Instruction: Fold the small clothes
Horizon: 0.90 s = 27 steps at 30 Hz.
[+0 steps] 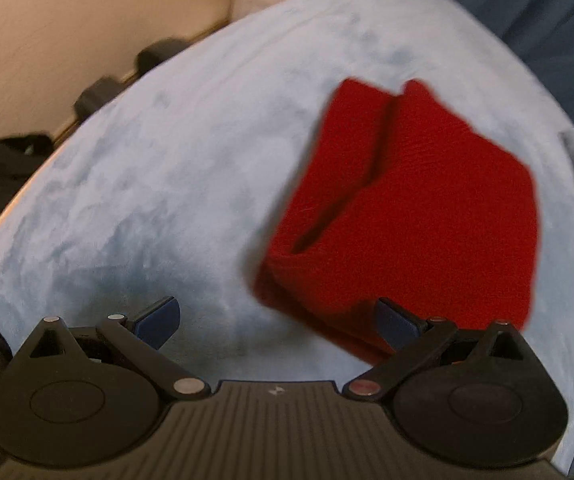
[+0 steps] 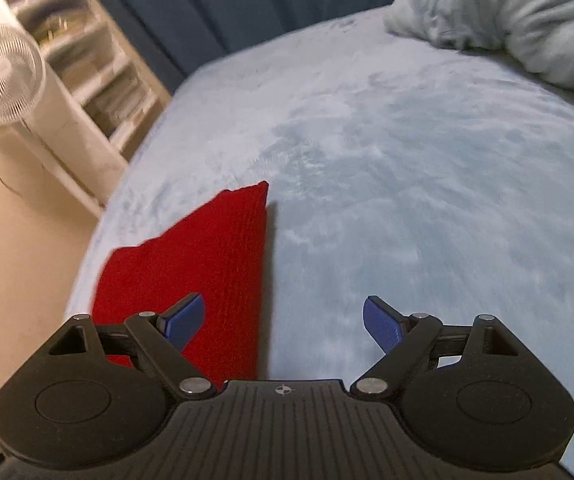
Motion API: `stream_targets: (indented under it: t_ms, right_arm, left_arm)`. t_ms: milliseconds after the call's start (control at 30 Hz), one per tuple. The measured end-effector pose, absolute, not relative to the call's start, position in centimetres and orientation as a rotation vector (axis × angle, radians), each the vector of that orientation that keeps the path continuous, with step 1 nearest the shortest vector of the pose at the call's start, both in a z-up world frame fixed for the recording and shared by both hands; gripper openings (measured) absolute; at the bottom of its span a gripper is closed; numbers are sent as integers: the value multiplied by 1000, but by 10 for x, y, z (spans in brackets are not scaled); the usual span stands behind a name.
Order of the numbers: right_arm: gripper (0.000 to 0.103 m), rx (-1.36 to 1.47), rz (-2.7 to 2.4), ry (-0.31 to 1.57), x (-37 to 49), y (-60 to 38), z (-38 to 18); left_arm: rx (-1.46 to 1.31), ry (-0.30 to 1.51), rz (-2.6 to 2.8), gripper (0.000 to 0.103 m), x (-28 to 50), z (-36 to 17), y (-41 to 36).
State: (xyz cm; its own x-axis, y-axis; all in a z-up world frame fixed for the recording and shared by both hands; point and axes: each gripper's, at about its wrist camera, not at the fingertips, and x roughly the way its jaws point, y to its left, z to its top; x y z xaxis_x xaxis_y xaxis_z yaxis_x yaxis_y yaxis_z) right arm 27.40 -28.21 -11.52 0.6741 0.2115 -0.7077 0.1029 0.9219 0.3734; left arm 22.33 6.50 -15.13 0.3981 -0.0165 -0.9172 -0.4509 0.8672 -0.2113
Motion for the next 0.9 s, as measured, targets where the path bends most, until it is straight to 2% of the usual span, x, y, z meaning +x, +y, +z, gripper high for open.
stream_targets:
  t_ms: [100,300,533,567,600,633,667,767,900]
  right_arm:
    - [87,352,62,865,332,-276,-128]
    - [87,431,148,917,424,-263,-152]
    - [91,373,185,1079,503,-223,-187]
    - [81,331,202,1105,511,-215,-190]
    - [64,316,246,1113,514,-210,-191]
    - [29,295,299,1130,514,-204,-191]
    - [27,230,308,1118,508,-198,-188]
    - [24,159,287,1072,474,-211,-177]
    - [23,357,121,1049,378,-274,-183]
  left_arm:
    - [-563,1136,300,103,227,-163,77]
    - [-694,1113,282,103,235,-183,94]
    - [-819,1137,266,103,233,-203,96]
    - [-824,1136,265,103,235,-205,98]
    - [-820,1129,266,102,238,-206,99]
    - [-810,1107,264,89,240,-206,100]
    - [-800,1085,237,54,243,-204,101]
    - [-716,1093,159,42,276,-192,107]
    - [-454,1074,-4,39,369,-170,106]
